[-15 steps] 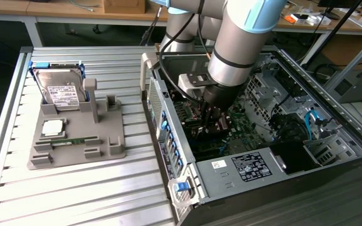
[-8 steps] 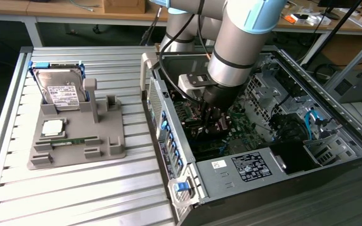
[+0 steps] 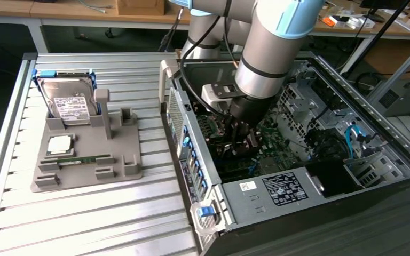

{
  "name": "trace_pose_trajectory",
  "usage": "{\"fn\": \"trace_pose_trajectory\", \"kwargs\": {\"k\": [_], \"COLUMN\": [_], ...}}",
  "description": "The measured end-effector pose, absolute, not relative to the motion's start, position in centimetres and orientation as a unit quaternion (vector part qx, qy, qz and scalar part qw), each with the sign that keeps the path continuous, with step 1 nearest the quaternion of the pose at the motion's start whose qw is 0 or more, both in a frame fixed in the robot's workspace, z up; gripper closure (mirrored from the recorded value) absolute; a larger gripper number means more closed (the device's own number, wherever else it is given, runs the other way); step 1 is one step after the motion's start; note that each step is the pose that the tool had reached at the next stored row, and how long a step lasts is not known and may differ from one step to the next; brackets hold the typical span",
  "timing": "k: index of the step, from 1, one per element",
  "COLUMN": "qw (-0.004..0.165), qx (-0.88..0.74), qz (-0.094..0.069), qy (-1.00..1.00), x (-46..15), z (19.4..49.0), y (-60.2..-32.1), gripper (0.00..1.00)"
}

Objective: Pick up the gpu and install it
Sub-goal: 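Insert the gpu into the slot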

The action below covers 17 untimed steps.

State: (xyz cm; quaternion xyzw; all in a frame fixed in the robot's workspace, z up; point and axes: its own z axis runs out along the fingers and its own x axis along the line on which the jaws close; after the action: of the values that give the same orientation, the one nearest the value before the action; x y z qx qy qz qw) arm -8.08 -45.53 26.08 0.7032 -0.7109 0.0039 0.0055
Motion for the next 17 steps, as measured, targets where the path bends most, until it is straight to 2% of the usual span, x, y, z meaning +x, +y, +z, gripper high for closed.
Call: {"fn": "trace_pose_trajectory", "kwargs": {"k": [13,14,16,17], "qw": [0.005,0.005,0.006,0.006], "qx": [0.704,0.704,0.704,0.704], "qz": [0.004,0.004,0.005,0.005], "qy": [-0.711,-0.711,-0.710,-0.710], "x": [-8.1,-8.1,-8.1,-8.1], "z": [29.1,29.2,29.3,29.3], "y": [-45.0,-45.0,-45.0,-45.0], "gripper": [0.55,0.68,0.80,0.80]}}
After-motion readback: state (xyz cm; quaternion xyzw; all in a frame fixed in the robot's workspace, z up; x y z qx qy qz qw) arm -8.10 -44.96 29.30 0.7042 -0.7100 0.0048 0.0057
